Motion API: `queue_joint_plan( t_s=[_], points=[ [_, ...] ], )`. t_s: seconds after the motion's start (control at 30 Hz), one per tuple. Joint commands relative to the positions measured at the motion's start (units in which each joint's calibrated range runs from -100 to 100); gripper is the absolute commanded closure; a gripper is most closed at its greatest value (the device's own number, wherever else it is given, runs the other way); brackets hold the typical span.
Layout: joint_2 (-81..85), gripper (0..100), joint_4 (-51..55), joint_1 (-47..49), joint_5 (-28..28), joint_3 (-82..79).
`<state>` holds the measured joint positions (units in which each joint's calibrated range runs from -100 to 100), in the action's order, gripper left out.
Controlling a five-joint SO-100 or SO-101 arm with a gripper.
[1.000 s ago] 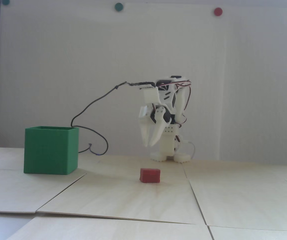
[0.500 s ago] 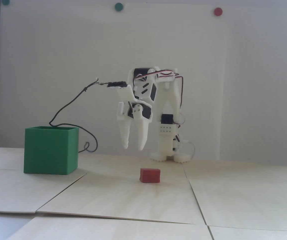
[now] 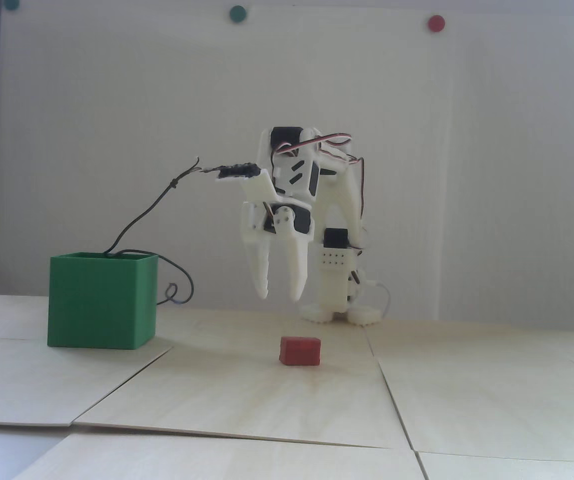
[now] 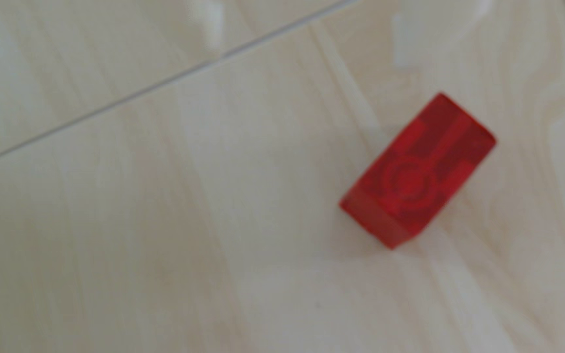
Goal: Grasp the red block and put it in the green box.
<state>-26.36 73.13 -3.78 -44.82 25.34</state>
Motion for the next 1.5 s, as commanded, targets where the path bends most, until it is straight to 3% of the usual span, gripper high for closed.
queue_joint_plan(
  t_s=[0.0, 0.17, 0.27, 0.9, 1.23, 1.47],
  points=[
    [1.2, 83, -2.5, 0.7, -5.0, 4.0],
    [1.2, 83, 2.0, 0.3, -13.6, 4.4],
    [1.4, 83, 3.4, 0.5, -15.9, 4.4],
    [-1.2, 82, -1.3, 8.0, -18.1, 9.0],
    [-9.7, 82, 10.7, 9.4, -18.2, 26.5],
    [-10.8, 82, 13.3, 9.1, -21.8, 26.7]
  ],
)
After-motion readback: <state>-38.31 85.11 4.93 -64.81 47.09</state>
